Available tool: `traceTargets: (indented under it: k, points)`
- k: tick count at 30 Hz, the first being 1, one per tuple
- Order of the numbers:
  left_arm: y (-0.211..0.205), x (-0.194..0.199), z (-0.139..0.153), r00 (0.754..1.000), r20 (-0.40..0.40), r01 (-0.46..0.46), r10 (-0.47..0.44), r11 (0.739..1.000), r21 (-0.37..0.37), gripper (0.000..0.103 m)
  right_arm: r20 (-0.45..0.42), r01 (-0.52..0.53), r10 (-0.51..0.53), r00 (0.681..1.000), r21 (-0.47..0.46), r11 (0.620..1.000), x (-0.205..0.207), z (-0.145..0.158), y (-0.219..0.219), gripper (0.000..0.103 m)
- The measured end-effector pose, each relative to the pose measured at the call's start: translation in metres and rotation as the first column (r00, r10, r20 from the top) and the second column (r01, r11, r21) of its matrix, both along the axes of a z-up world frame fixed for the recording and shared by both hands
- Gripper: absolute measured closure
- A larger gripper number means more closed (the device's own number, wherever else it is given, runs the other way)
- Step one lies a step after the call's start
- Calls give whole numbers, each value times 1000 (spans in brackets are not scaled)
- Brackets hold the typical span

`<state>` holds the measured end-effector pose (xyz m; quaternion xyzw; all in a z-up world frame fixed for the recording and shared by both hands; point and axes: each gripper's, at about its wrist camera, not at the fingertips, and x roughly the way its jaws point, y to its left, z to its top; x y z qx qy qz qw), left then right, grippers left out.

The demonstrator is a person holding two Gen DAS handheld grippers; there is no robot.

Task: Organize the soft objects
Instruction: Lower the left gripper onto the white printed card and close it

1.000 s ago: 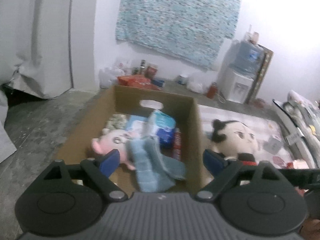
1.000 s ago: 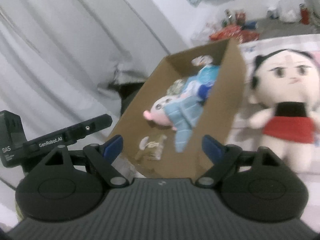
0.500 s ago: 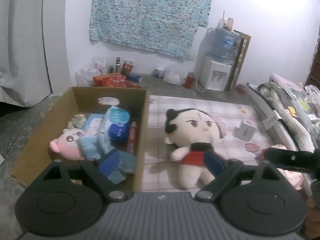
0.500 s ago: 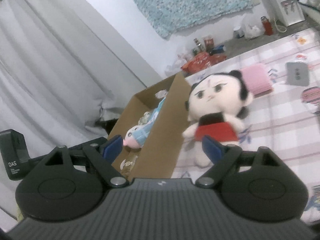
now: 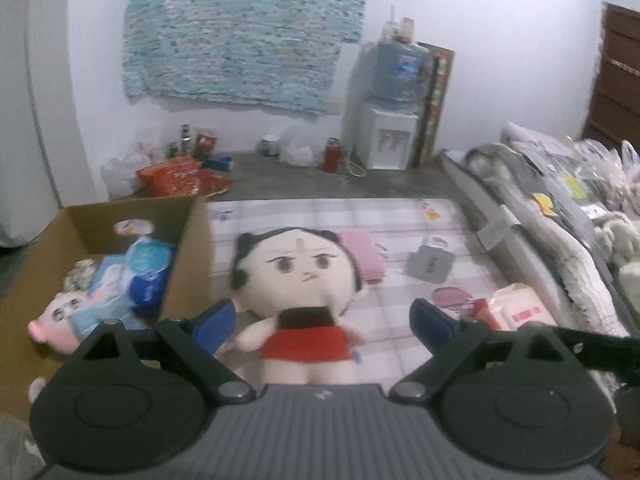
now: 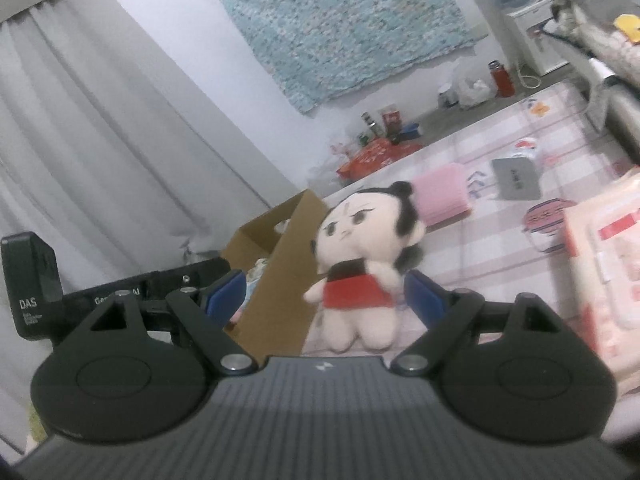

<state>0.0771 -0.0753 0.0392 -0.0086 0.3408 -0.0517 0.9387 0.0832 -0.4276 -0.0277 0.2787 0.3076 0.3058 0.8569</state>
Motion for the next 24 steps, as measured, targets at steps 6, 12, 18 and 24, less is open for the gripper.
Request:
traceTargets:
  k: [6, 12, 18, 24]
  points:
    - [-32, 30, -10, 997, -23, 76, -76, 997, 5, 8, -8, 47, -47, 999, -64, 997, 9, -14, -14, 17]
    - [-62, 73, -29, 985, -64, 160, -159, 987, 1, 8, -25, 86, -90, 996, -132, 988, 22, -34, -25, 17]
    - [-91, 116, -47, 970, -83, 232, -230, 973, 14, 8, 30, 158, -155, 987, -230, 960, 48, -40, -31, 17]
    - [-116, 152, -66, 952, -85, 297, -295, 955, 17, 8, 99, 206, -183, 978, -328, 922, 86, -54, -21, 17]
